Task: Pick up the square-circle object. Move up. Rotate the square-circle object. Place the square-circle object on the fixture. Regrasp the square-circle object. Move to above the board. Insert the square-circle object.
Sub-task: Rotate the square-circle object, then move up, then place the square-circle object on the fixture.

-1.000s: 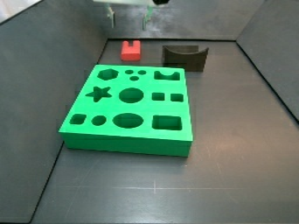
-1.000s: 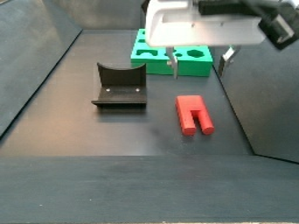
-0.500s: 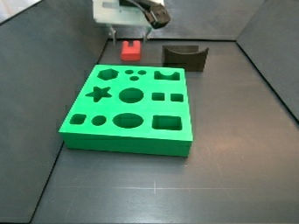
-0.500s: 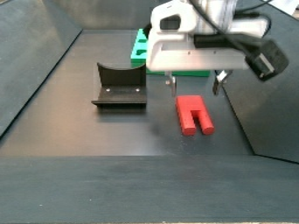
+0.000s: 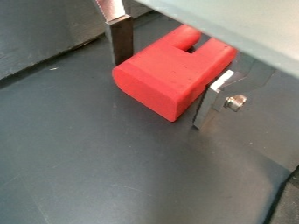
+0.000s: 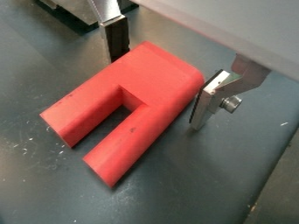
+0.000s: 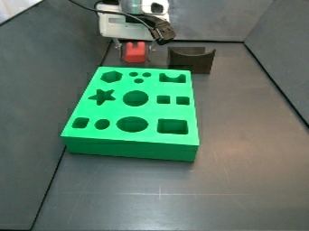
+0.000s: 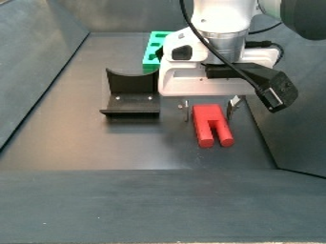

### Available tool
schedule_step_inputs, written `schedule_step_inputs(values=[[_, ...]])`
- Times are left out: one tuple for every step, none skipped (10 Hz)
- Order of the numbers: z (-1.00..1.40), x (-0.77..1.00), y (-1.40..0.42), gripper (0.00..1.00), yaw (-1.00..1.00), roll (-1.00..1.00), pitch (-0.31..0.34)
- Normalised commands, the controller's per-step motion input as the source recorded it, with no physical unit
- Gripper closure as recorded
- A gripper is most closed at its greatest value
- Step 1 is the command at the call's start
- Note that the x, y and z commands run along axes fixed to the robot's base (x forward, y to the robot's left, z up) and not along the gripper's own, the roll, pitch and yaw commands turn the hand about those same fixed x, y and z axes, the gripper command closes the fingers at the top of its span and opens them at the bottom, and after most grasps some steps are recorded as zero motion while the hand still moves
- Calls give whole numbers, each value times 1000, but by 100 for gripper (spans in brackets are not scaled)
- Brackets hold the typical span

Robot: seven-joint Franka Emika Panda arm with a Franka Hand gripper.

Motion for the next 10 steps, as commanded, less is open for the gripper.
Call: schedule_step_inputs(values=[[0,0,0,100,0,0,0],[833,0,0,100,0,0,0],[817,-10,-2,100,0,-2,8],[760,-25,-5,100,-1,-4,21],[551,-19,-3,100,-5,-5,26],[450,-18,-2,100,-7,-6,34],[242,-13,-1,100,-10,-7,37],[1000,0,0,100,0,0,0],[1000,-5,-1,100,-1,-2,11],[1000,-12,-3,100,-3,-4,17]])
